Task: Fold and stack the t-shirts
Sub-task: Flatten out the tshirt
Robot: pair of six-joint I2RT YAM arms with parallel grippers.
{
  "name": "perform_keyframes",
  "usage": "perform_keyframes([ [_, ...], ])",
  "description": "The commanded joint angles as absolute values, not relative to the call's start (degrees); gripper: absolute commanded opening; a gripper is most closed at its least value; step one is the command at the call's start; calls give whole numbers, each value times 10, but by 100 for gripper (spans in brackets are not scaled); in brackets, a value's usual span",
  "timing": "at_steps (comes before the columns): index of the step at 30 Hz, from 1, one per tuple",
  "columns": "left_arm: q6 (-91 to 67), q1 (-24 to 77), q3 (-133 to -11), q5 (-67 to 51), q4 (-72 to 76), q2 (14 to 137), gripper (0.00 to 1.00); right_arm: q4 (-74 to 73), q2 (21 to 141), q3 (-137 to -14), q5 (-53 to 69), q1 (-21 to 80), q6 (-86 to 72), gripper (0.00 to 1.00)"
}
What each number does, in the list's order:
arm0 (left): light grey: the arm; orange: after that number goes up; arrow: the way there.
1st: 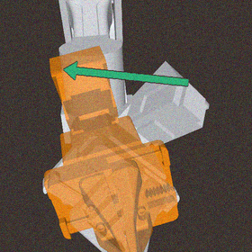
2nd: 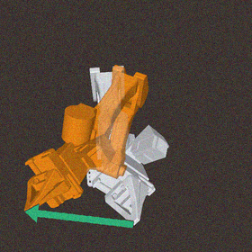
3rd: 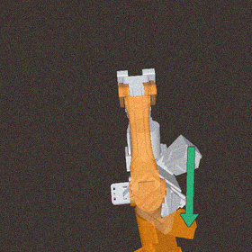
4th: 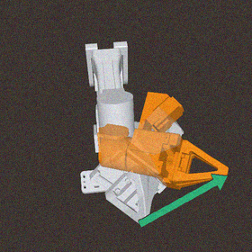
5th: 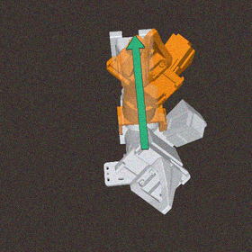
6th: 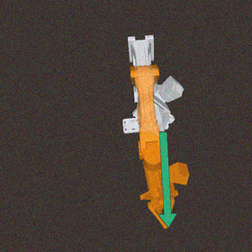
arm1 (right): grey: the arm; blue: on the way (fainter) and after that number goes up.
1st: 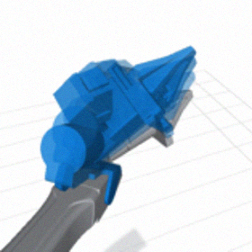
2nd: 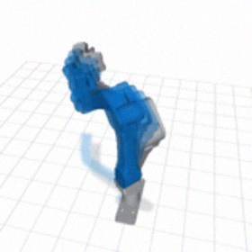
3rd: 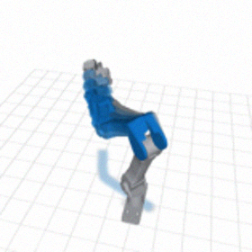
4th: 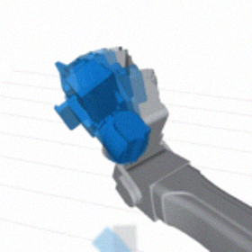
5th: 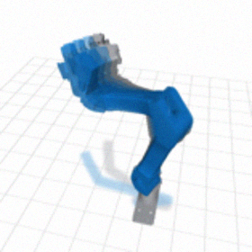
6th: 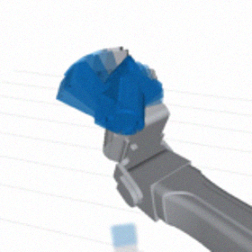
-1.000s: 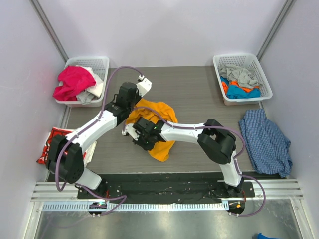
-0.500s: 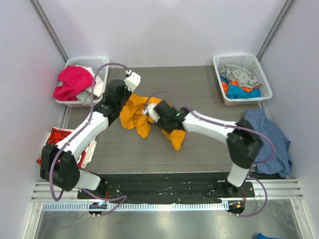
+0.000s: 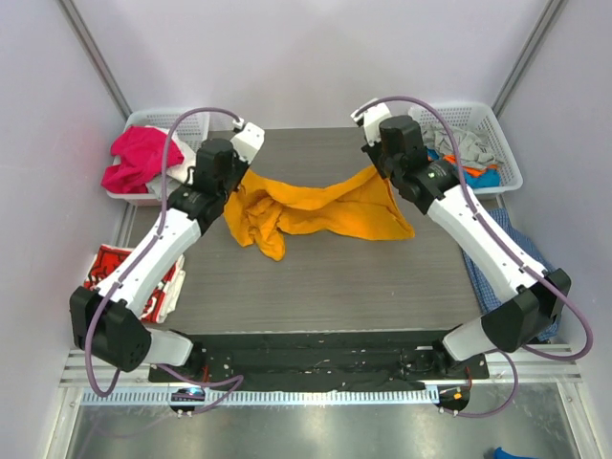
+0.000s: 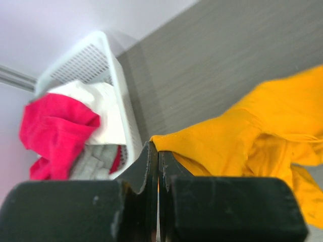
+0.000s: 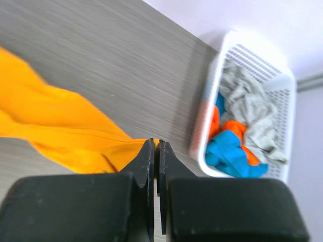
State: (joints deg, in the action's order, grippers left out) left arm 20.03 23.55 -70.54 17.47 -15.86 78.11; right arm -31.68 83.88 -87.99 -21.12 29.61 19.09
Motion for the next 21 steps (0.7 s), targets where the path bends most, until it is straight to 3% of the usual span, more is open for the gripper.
perform_keyframes([
  [1,214,235,-780,223,-141,794,0,-322,844,-939,-265,263,222,1],
  [8,207,210,-859,239,-134,802,0,-322,855,-1031,-249,175,227,1],
  [21,200,208,-982,207,-168,743,0,-352,843,-1168,-203,160,203,1],
])
